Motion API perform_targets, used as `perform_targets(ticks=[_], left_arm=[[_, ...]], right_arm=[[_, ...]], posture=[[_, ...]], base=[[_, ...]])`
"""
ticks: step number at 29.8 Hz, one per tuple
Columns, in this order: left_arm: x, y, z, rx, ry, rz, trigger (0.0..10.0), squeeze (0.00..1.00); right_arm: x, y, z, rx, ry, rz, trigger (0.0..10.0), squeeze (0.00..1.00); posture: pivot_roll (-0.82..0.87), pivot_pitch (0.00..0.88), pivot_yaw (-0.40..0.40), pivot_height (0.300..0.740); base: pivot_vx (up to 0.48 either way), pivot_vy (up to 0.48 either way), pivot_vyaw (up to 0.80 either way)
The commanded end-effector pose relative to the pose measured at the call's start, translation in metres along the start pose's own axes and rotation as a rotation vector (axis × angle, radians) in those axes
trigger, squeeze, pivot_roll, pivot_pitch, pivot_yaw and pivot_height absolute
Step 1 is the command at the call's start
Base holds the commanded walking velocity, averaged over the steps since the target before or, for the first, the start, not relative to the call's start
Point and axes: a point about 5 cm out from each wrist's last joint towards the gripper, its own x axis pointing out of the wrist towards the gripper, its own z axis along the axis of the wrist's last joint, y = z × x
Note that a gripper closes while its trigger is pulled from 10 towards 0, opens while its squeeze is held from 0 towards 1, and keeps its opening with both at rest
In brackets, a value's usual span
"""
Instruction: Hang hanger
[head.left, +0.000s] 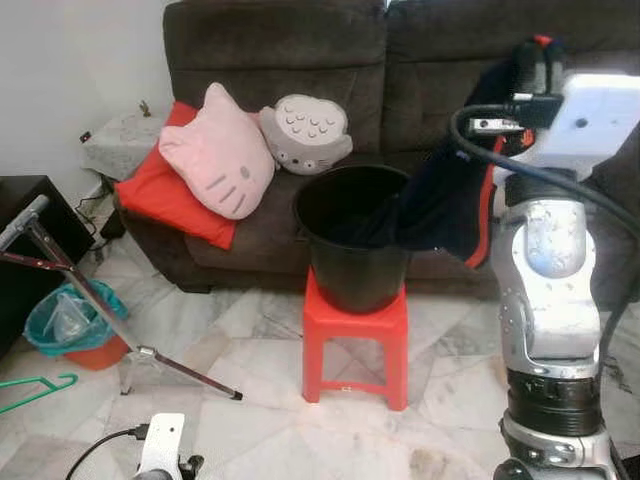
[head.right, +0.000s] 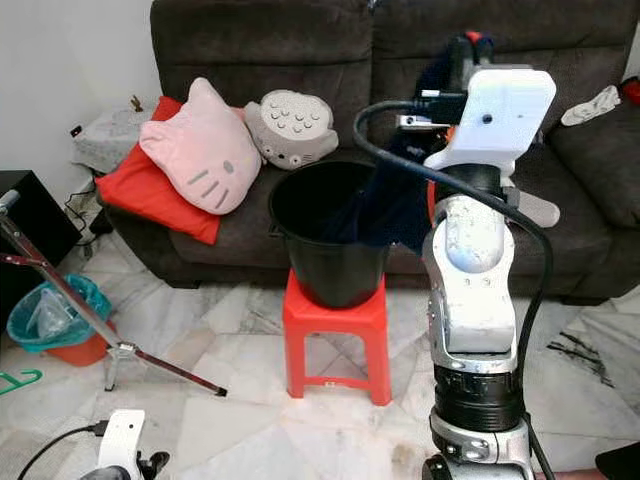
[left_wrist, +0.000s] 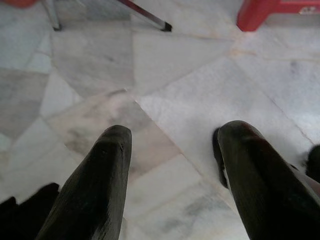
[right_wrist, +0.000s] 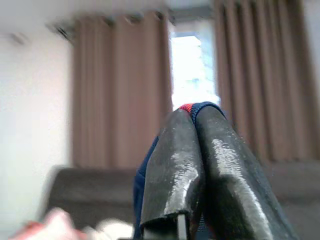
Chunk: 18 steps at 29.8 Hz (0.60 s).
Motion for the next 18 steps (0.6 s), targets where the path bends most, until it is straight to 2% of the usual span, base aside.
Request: perform_targets(ticks=[1, 3, 6, 10, 12, 13, 14, 17, 18], left_arm=[[-0.001, 0.010, 0.001, -0.001, 0.008, 0.018, 10.0, 0.00], [-0.001, 0.013, 0.003, 0.000, 0.007, 0.022, 10.0, 0.00], [-0.001, 0.012, 0.005, 0.000, 0.005, 0.021, 10.0, 0.00], [0.001, -0.001, 0.006, 0.002, 0.003, 0.007, 10.0, 0.00], [0.002, -0.010, 0.004, 0.004, 0.004, -0.004, 10.0, 0.00], [0.002, -0.010, 0.004, 0.004, 0.004, -0.004, 10.0, 0.00], [0.002, -0.016, -0.001, 0.005, 0.011, -0.010, 10.0, 0.00], [0.001, -0.020, -0.005, 0.004, 0.016, -0.015, 10.0, 0.00], [0.002, -0.021, -0.006, 0.005, 0.017, -0.016, 10.0, 0.00]], right_arm=[[0.004, 0.011, 0.028, 0.055, -0.137, 0.066, 10.0, 0.00], [0.002, 0.027, 0.040, 0.128, -0.185, 0.189, 10.0, 0.00], [-0.006, 0.052, 0.045, 0.236, -0.174, 0.400, 10.0, 0.00], [-0.016, 0.067, 0.042, 0.349, -0.115, 0.573, 10.0, 0.00], [-0.028, 0.078, 0.040, 0.403, -0.064, 0.717, 10.0, 0.00], [-0.028, 0.078, 0.040, 0.403, -0.064, 0.717, 10.0, 0.00], [-0.042, 0.087, 0.039, 0.460, -0.021, 0.842, 10.0, 0.00], [-0.059, 0.094, 0.040, 0.530, 0.017, 0.977, 10.0, 0.00], [-0.072, 0.097, 0.037, 0.548, 0.055, 1.068, 10.0, 0.00]], posture=[[-0.08, 0.000, 0.092, 0.740], [-0.08, 0.000, 0.092, 0.740], [-0.08, 0.000, 0.092, 0.740], [-0.08, 0.000, 0.092, 0.740], [-0.08, 0.000, 0.092, 0.740], [-0.08, 0.000, 0.092, 0.740], [-0.08, 0.000, 0.092, 0.740], [-0.09, 0.000, 0.093, 0.740], [-0.09, 0.000, 0.093, 0.740]], base=[[0.000, 0.000, 0.00], [0.000, 0.000, 0.00], [0.000, 0.000, 0.00], [0.000, 0.000, 0.00], [0.000, 0.000, 0.00], [0.000, 0.000, 0.00], [0.000, 0.000, 0.00], [0.000, 0.000, 0.00], [0.000, 0.000, 0.00]])
